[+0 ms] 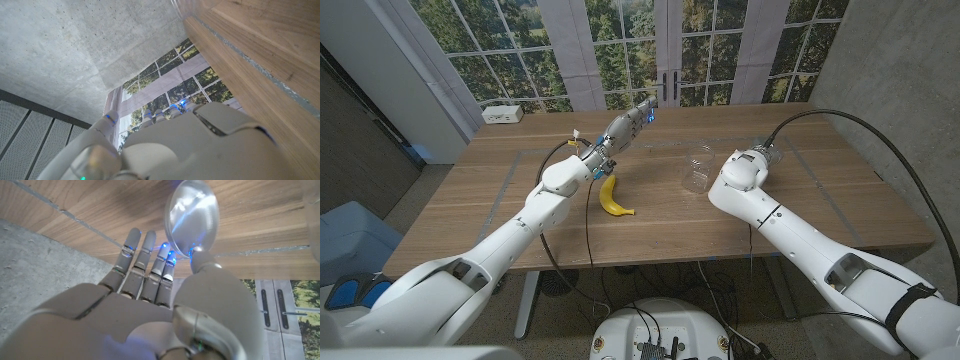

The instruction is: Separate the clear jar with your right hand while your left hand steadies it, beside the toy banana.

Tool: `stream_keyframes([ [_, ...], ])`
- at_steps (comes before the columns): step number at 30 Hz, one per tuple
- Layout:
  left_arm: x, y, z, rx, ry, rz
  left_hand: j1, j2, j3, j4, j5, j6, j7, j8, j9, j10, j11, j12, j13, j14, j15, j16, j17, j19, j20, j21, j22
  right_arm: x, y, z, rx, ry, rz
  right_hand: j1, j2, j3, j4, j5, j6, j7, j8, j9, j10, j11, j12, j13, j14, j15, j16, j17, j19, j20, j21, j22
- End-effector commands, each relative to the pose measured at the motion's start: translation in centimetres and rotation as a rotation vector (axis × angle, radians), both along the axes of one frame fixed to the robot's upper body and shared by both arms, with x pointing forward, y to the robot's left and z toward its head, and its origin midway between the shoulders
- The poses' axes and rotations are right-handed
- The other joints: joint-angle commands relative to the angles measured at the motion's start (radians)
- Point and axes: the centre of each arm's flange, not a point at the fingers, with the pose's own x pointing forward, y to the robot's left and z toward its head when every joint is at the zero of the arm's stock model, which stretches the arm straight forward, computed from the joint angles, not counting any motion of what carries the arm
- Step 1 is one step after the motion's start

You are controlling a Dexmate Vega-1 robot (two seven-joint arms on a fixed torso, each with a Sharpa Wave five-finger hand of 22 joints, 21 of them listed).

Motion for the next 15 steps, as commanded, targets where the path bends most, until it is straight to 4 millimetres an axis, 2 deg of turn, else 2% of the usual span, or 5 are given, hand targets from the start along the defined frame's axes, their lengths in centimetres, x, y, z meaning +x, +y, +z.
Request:
stream_keyframes([
  [1,-0.4,0.2,-0.2,-0.004,-0.01,-0.006,-0.003,0.119,0.012,-0.002,0.003,-0.004,-0.003,-0.001,0.003,-0.074,-0.002,-0.001,0.002,-0.11,-0.086,-0.001,-0.001,-0.036,-0.099,-0.002,0.001,-0.8,0.3,0.5,-0.037,0.125,-0.013,-0.026,-0.025,-0.036,-0.005,-0.013,-0.154,0.015,-0.038,-0.004,-0.173,0.03,-0.03,-0.016,-0.145,0.015,-0.052,-0.014,-0.066,0.043,-0.057,0.001],
  [2,-0.5,0.2,-0.2,-0.003,-0.012,-0.006,-0.003,0.118,0.013,-0.003,0.003,-0.004,-0.003,-0.001,0.003,-0.074,-0.001,-0.002,0.002,-0.109,-0.085,-0.001,-0.001,-0.036,-0.098,-0.002,0.001,-0.8,0.3,0.5,-0.039,0.124,-0.012,-0.036,-0.035,-0.048,-0.004,-0.016,-0.184,0.022,-0.037,-0.006,-0.224,0.043,-0.032,-0.023,-0.19,0.03,-0.072,-0.021,-0.083,0.058,-0.076,0.0],
  [5,-0.5,0.3,-0.2,-0.004,-0.013,-0.006,-0.002,0.116,0.017,-0.005,0.002,-0.005,-0.005,-0.002,0.003,-0.074,-0.003,-0.002,0.002,-0.11,-0.086,-0.002,-0.002,-0.036,-0.099,-0.003,0.001,-0.9,0.3,0.5,-0.032,0.117,0.004,-0.062,-0.043,-0.067,0.005,-0.015,-0.232,0.029,-0.036,-0.01,-0.298,0.065,-0.031,-0.037,-0.245,0.053,-0.096,-0.032,-0.107,0.072,-0.107,-0.001],
  [7,-0.5,0.3,-0.2,-0.003,-0.014,-0.004,-0.001,0.115,0.02,-0.007,0.001,-0.007,-0.007,-0.002,0.003,-0.074,-0.004,-0.002,0.002,-0.111,-0.087,-0.002,-0.002,-0.036,-0.097,-0.003,0.001,-1.1,0.2,0.4,-0.026,0.096,0.029,-0.107,-0.046,-0.088,0.022,-0.014,-0.261,0.038,-0.034,-0.013,-0.351,0.08,-0.03,-0.051,-0.288,0.073,-0.119,-0.047,-0.133,0.087,-0.139,-0.001],
  [15,-0.8,0.3,-0.2,0.004,-0.016,-0.002,0.002,0.106,0.028,-0.015,-0.002,-0.011,-0.012,-0.004,0.003,-0.077,-0.003,-0.004,0.002,-0.112,-0.089,-0.003,-0.003,-0.036,-0.095,-0.004,0.001,-2.0,-0.2,-0.2,0.005,-0.09,0.147,-0.182,-0.022,-0.11,0.056,-0.014,-0.262,0.032,-0.024,-0.017,-0.368,0.076,-0.019,-0.073,-0.336,0.069,-0.145,-0.066,-0.179,0.066,-0.189,-0.002],
])
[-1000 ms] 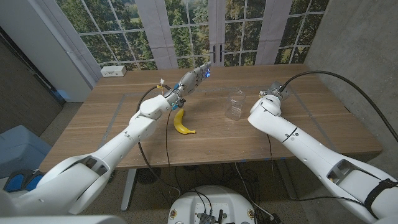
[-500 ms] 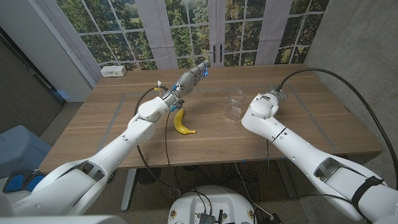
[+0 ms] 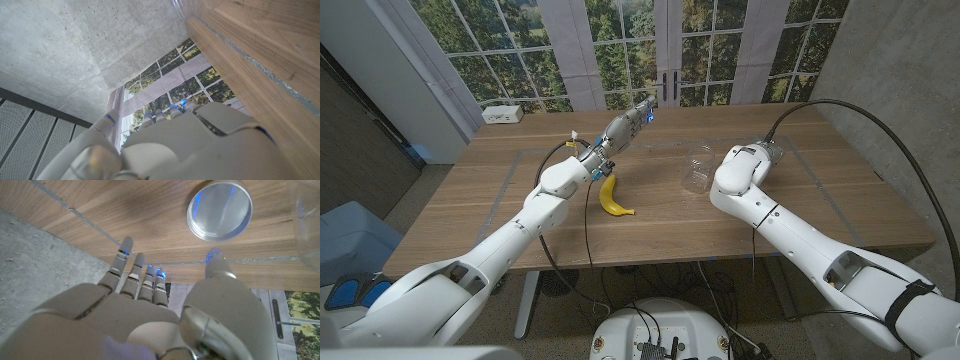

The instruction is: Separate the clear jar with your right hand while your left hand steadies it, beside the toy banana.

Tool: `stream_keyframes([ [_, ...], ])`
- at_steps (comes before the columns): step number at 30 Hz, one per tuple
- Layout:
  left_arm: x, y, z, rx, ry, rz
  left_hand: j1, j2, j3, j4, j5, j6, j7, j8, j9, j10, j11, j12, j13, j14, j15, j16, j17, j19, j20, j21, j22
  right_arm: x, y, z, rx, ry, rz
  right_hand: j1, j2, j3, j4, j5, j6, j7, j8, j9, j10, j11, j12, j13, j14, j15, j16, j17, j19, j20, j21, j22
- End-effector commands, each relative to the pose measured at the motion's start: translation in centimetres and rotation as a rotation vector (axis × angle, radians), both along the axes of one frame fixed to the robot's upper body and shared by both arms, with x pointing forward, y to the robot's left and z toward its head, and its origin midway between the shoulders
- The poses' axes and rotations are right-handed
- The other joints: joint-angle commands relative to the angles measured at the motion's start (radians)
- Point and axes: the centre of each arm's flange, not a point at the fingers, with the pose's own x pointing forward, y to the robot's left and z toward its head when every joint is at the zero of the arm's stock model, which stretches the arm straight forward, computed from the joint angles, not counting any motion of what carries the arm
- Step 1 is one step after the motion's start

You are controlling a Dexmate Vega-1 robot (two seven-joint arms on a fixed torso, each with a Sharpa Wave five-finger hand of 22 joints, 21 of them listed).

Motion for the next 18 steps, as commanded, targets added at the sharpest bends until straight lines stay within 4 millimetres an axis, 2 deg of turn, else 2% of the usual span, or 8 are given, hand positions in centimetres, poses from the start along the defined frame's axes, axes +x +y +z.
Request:
stream_keyframes([
  [1,-0.34,0.11,-0.06,0.007,-0.005,0.001,0.002,0.105,0.008,-0.004,-0.003,-0.006,-0.007,0.0,0.003,-0.077,-0.003,-0.004,0.001,-0.111,-0.089,0.0,0.002,-0.036,-0.094,-0.004,0.0,-1.22,-0.36,-0.52,0.041,-0.184,0.139,-0.029,0.03,0.0,0.016,0.006,0.001,-0.016,0.012,0.0,-0.007,-0.01,0.012,-0.013,-0.025,-0.005,-0.015,-0.009,-0.034,-0.02,-0.031,0.002],
  [2,-0.37,0.13,-0.06,0.005,-0.006,0.003,0.002,0.105,0.008,-0.005,-0.003,-0.006,-0.006,0.0,0.003,-0.077,-0.004,-0.004,0.001,-0.112,-0.088,0.0,0.002,-0.036,-0.095,-0.005,0.0,-1.29,-0.41,-0.61,0.048,-0.208,0.153,-0.024,0.037,0.004,0.013,0.01,0.004,-0.022,0.014,-0.001,-0.008,-0.013,0.012,-0.016,-0.028,-0.009,-0.017,-0.011,-0.043,-0.025,-0.038,0.002],
  [4,-0.44,0.15,-0.07,0.006,-0.006,0.003,0.003,0.102,0.01,-0.008,-0.004,-0.007,-0.008,0.0,0.003,-0.077,-0.005,-0.004,0.001,-0.112,-0.088,-0.001,0.001,-0.035,-0.095,-0.005,0.0,-1.43,-0.51,-0.75,0.057,-0.255,0.186,0.005,0.056,0.019,-0.009,0.023,0.011,-0.03,0.016,-0.003,-0.009,-0.02,0.014,-0.028,-0.048,-0.02,-0.03,-0.025,-0.061,-0.041,-0.06,0.001],
  [7,-0.53,0.18,-0.09,0.006,-0.006,0.003,0.003,0.099,0.011,-0.011,-0.006,-0.007,-0.01,0.0,0.003,-0.076,-0.003,-0.004,0.001,-0.113,-0.088,-0.001,0.001,-0.035,-0.095,-0.005,0.0,-1.44,-0.7,-0.93,0.085,-0.303,0.241,-0.001,0.068,0.02,-0.008,0.028,0.007,-0.045,0.014,-0.005,-0.017,-0.029,0.012,-0.036,-0.058,-0.03,-0.035,-0.032,-0.072,-0.051,-0.075,0.001],
  [12,-0.66,0.22,-0.13,0.007,-0.007,0.005,0.004,0.093,0.012,-0.016,-0.008,-0.008,-0.012,0.0,0.003,-0.077,-0.005,-0.004,0.001,-0.113,-0.09,-0.002,0.001,-0.036,-0.095,-0.006,0.0,-1.18,-1.09,-1.1,0.137,-0.363,0.333,-0.075,0.123,0.014,0.029,0.028,0.011,-0.069,0.014,-0.009,-0.031,-0.049,0.011,-0.068,-0.097,-0.059,-0.06,-0.058,-0.118,-0.096,-0.128,0.001],
  [15,-0.7,0.22,-0.16,0.008,-0.005,0.005,0.005,0.09,0.013,-0.019,-0.01,-0.009,-0.013,0.0,0.003,-0.077,-0.006,-0.004,0.001,-0.113,-0.09,-0.002,0.0,-0.036,-0.096,-0.006,0.0,-0.89,-1.26,-1.07,0.198,-0.389,0.389,-0.12,0.177,0.025,0.057,0.02,0.034,-0.089,0.018,-0.012,-0.032,-0.057,0.014,-0.092,-0.123,-0.071,-0.079,-0.083,-0.133,-0.12,-0.159,0.001],
  [17,-0.75,0.22,-0.19,0.01,-0.005,0.007,0.005,0.088,0.014,-0.021,-0.011,-0.009,-0.014,0.0,0.003,-0.078,-0.006,-0.005,0.001,-0.113,-0.09,-0.002,0.0,-0.036,-0.095,-0.006,0.0,-0.74,-1.32,-1.06,0.222,-0.404,0.411,-0.144,0.204,0.037,0.072,0.015,0.045,-0.099,0.018,-0.013,-0.033,-0.063,0.014,-0.108,-0.131,-0.093,-0.089,-0.101,-0.148,-0.147,-0.182,0.001],
  [18,-0.78,0.22,-0.19,0.009,-0.005,0.006,0.005,0.088,0.014,-0.022,-0.011,-0.009,-0.014,0.0,0.003,-0.078,-0.007,-0.005,0.001,-0.113,-0.091,-0.002,0.0,-0.036,-0.095,-0.007,0.0,-0.69,-1.35,-1.09,0.229,-0.414,0.414,-0.146,0.207,0.038,0.074,0.015,0.046,-0.099,0.018,-0.013,-0.034,-0.064,0.013,-0.109,-0.132,-0.094,-0.09,-0.103,-0.149,-0.149,-0.184,0.001],
])
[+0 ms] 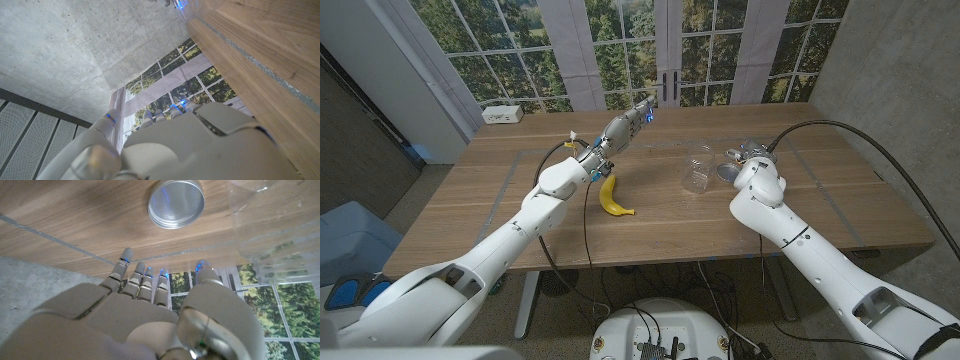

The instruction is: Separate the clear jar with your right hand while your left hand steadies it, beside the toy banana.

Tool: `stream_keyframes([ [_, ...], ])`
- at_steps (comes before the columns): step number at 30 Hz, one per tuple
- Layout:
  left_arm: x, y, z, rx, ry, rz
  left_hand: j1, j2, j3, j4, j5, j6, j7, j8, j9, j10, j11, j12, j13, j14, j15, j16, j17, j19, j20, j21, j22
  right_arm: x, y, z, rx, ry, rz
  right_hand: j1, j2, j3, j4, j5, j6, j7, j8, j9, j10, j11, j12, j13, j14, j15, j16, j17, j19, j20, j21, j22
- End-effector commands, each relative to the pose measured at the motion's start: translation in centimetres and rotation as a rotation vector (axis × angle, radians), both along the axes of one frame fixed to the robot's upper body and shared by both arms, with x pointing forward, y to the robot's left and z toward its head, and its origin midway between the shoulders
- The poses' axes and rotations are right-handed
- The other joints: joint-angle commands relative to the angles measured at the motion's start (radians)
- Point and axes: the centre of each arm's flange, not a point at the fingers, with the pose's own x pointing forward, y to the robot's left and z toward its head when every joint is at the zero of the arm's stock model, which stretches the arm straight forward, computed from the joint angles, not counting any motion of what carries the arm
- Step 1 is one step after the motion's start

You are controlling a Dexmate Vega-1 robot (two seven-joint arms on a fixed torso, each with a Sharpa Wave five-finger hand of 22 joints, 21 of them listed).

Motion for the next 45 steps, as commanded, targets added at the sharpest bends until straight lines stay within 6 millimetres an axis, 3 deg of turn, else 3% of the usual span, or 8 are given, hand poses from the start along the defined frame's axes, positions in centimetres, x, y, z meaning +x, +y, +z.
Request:
stream_keyframes([
  [1,-0.3,0.1,-0.1,0.006,0.003,0.005,0.005,0.087,0.005,-0.008,-0.004,-0.004,-0.009,0.0,0.003,-0.079,-0.007,-0.001,0.001,-0.114,-0.092,-0.002,0.0,-0.036,-0.095,-0.007,0.0,-0.4,-1.2,0.4,0.179,-0.211,0.162,-0.037,0.036,0.017,0.024,-0.007,0.016,-0.012,0.007,0.001,-0.001,-0.015,0.005,-0.019,-0.015,-0.04,-0.01,-0.021,-0.012,-0.032,-0.026,0.0],
  [7,-0.4,0.2,-0.3,-0.004,0.004,0.015,0.005,0.079,0.005,-0.014,-0.008,-0.005,-0.012,0.001,0.002,-0.085,-0.011,-0.003,0.001,-0.125,-0.096,-0.006,0.0,-0.039,-0.099,-0.008,0.001,0.0,-1.6,0.4,0.255,-0.213,0.215,-0.044,0.029,0.036,0.019,-0.008,0.0,0.022,-0.003,-0.001,-0.001,-0.009,0.006,-0.038,-0.012,-0.044,-0.02,-0.051,-0.006,-0.05,-0.045,0.0],
  [14,-0.3,0.6,-0.5,-0.013,0.028,0.037,0.004,0.075,0.005,-0.018,-0.012,-0.01,-0.015,-0.001,0.002,-0.088,-0.011,-0.004,0.002,-0.127,-0.099,-0.005,0.0,-0.039,-0.103,-0.008,0.001,0.4,-2.3,0.0,0.36,-0.231,0.322,-0.105,0.043,0.04,0.067,-0.016,-0.008,0.06,-0.006,-0.002,0.005,-0.012,0.007,-0.06,-0.014,-0.05,-0.018,-0.067,-0.019,-0.081,-0.073,0.0],
  [17,0.1,0.9,-0.6,-0.023,0.056,0.053,0.003,0.072,0.005,-0.023,-0.017,-0.016,0.0,-0.001,0.003,-0.092,0.011,-0.004,0.002,-0.127,-0.087,-0.003,0.0,-0.035,-0.1,-0.007,0.001,0.6,-2.7,-0.3,0.406,-0.246,0.361,-0.125,0.046,0.042,0.083,-0.017,-0.003,0.066,-0.004,-0.003,0.011,-0.006,0.009,-0.066,-0.014,-0.05,-0.017,-0.072,-0.017,-0.082,-0.079,0.0],
  [24,0.4,2.3,-1.1,-0.125,0.111,0.141,-0.002,0.083,0.014,-0.025,-0.026,0.028,0.018,0.012,0.003,-0.053,0.03,0.009,0.001,-0.089,-0.07,0.007,0.002,0.007,-0.067,0.004,0.001,0.9,-3.0,-1.0,0.464,-0.317,0.493,-0.152,0.047,0.048,0.108,-0.015,0.012,0.071,0.001,-0.004,0.018,0.001,0.011,-0.077,-0.004,-0.048,-0.013,-0.08,-0.004,-0.086,-0.086,0.0],
  [25,0.4,2.6,-1.2,-0.139,0.115,0.161,-0.005,0.088,0.019,-0.022,-0.027,0.048,0.01,0.015,0.003,-0.034,0.017,0.013,0.001,-0.076,-0.085,0.009,0.003,0.019,-0.063,0.005,0.001,0.9,-3.1,-1.1,0.479,-0.331,0.507,-0.156,0.047,0.049,0.111,-0.015,0.015,0.07,0.002,-0.004,0.02,0.001,0.011,-0.079,-0.002,-0.048,-0.012,-0.081,-0.002,-0.087,-0.087,0.0],
  [30,0.4,3.5,-1.4,-0.184,0.145,0.182,-0.003,0.091,0.03,-0.023,-0.03,0.064,-0.003,0.012,0.002,-0.018,-0.004,0.012,0.001,-0.066,-0.1,0.006,0.002,0.043,-0.077,0.008,0.001,1.0,-3.1,-1.5,0.521,-0.382,0.547,-0.183,0.047,0.059,0.136,-0.012,0.042,0.069,0.008,-0.005,0.039,-0.001,0.017,-0.092,0.013,-0.056,-0.007,-0.092,0.017,-0.09,-0.095,0.0],
  [45,0.4,5.1,-2.3,-0.235,0.219,0.171,0.0,0.095,0.043,-0.025,-0.034,0.081,0.012,0.01,0.002,-0.006,0.016,0.01,0.001,-0.052,-0.095,0.005,0.002,0.056,-0.084,0.006,0.002,1.2,-3.2,-2.3,0.597,-0.429,0.676,-0.233,0.039,0.067,0.175,-0.008,0.082,0.074,0.014,-0.006,0.073,0.002,0.024,-0.112,0.039,-0.061,-0.002,-0.112,0.05,-0.089,-0.107,0.0],
])
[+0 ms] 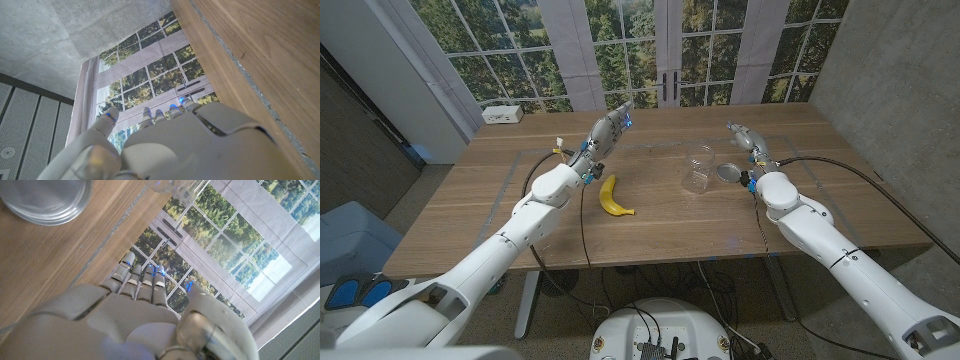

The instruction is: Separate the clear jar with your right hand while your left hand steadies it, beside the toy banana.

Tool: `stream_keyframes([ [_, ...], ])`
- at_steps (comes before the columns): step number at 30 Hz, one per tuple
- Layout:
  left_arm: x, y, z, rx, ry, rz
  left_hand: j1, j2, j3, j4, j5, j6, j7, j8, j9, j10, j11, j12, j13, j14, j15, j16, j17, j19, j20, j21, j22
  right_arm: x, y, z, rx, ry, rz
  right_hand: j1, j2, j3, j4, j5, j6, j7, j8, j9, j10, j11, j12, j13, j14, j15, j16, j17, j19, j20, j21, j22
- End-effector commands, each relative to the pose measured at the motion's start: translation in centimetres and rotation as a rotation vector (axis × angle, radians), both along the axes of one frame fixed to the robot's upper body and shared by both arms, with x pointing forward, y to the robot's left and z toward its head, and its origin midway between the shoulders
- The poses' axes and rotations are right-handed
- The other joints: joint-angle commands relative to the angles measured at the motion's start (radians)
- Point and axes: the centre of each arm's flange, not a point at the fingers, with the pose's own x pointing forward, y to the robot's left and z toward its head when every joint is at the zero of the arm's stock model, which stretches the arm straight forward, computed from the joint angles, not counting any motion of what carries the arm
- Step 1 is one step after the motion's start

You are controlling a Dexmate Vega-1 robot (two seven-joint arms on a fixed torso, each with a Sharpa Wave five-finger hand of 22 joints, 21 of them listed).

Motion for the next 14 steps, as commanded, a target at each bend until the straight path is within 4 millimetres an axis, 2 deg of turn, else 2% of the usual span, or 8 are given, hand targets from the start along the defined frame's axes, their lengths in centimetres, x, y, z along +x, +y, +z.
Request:
stream_keyframes([
  [1,-0.2,1.5,-0.9,-0.048,0.049,0.021,0.0,0.096,0.01,0.003,-0.003,0.002,0.004,0.001,0.002,-0.005,0.009,0.005,0.001,-0.052,-0.095,0.001,0.002,0.002,-0.073,0.001,0.001,-0.2,-0.4,-0.7,0.071,-0.059,0.106,-0.016,-0.003,0.002,0.012,0.006,0.02,-0.001,0.011,0.003,0.014,-0.003,0.01,-0.003,0.014,-0.065,0.01,-0.003,0.014,-0.046,-0.005,0.0],
  [8,-0.2,2.1,-1.0,-0.084,0.071,0.037,0.0,0.097,0.015,0.004,-0.004,0.001,0.009,-0.002,0.002,-0.006,0.015,0.003,0.001,-0.053,-0.094,-0.001,0.002,-0.006,-0.074,-0.004,0.002,-1.1,-1.1,-0.5,0.09,-0.1,0.105,-0.043,-0.008,0.003,0.027,0.008,0.043,-0.006,0.014,0.002,0.032,-0.005,0.013,-0.013,0.025,-0.067,0.011,-0.014,0.018,-0.052,-0.017,0.0],
  [9,-0.1,2.1,-1.0,-0.092,0.076,0.036,0.0,0.097,0.016,0.004,-0.005,0.001,0.01,-0.002,0.003,-0.006,0.015,0.002,0.001,-0.054,-0.092,-0.002,0.002,-0.007,-0.074,-0.004,0.002,-1.2,-1.3,-0.5,0.099,-0.109,0.096,-0.054,-0.008,0.004,0.033,0.009,0.058,-0.007,0.017,0.002,0.036,-0.006,0.012,-0.018,0.023,-0.073,0.008,-0.019,-0.004,-0.059,-0.032,0.0],
  [14,0.2,2.7,-0.8,-0.107,0.091,0.053,0.0,0.096,0.019,0.005,-0.006,-0.003,0.013,-0.005,0.003,-0.01,0.021,-0.001,0.001,-0.057,-0.088,-0.003,0.003,-0.016,-0.073,-0.009,0.002,-1.9,-2.2,-0.2,0.122,-0.147,0.077,-0.071,-0.007,0.01,0.039,0.012,0.088,-0.002,0.022,0.001,0.056,-0.003,0.016,-0.026,0.02,-0.077,0.003,-0.03,-0.018,-0.058,-0.049,-0.001],
])
